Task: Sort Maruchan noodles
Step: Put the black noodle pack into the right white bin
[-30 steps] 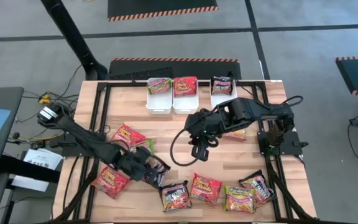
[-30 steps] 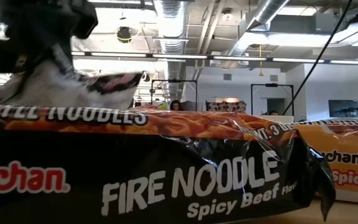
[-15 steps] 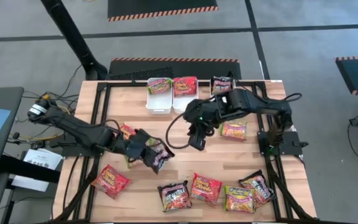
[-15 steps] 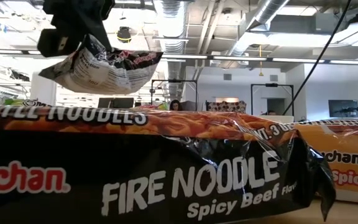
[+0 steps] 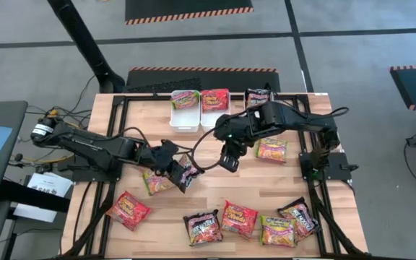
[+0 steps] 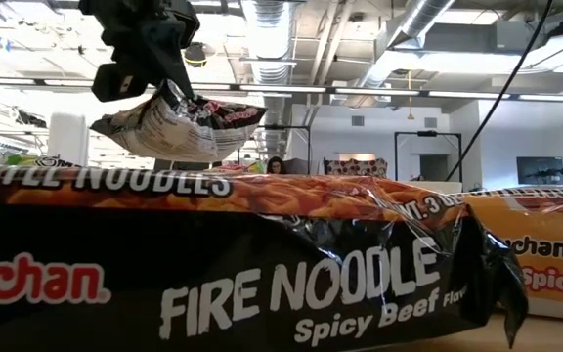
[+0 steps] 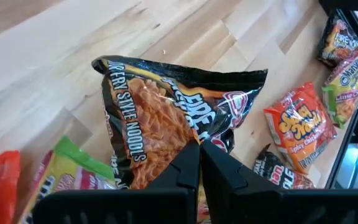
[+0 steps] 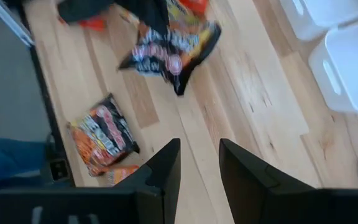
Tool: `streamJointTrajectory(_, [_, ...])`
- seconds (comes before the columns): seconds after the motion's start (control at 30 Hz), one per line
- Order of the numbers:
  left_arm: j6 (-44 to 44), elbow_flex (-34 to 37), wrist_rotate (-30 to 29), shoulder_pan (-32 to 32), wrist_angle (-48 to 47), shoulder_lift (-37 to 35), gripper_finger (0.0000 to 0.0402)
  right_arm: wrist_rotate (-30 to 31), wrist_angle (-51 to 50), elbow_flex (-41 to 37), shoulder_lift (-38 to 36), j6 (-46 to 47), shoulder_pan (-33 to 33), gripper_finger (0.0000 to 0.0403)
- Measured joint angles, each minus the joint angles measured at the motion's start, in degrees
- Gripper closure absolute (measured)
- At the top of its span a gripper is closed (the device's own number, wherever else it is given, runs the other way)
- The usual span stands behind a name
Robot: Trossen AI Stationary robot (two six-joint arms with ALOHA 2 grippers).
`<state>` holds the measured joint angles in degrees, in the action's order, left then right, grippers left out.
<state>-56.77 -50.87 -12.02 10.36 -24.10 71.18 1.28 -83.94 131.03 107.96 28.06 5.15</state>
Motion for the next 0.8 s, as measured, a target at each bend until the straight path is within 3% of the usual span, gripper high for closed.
streamJointTrajectory(0.2, [3.2, 0.0, 3.6, -3.1, 0.0, 0.0, 0.0401, -0.9, 0.2, -7.8, 0.0, 0.5, -2.2, 0.0269])
streamJointTrajectory(0.6, [6.7, 0.0, 7.6, -6.9, 1.1, 0.0, 0.0401, -9.9, 3.0, -21.0, 0.0, -3.7, -6.8, 0.0274])
streamJointTrajectory(0.8, [7.7, 0.0, 8.8, -8.1, 1.1, 0.0, 0.0401, -12.0, 5.2, -29.3, -5.6, -4.4, -10.8, 0.0297])
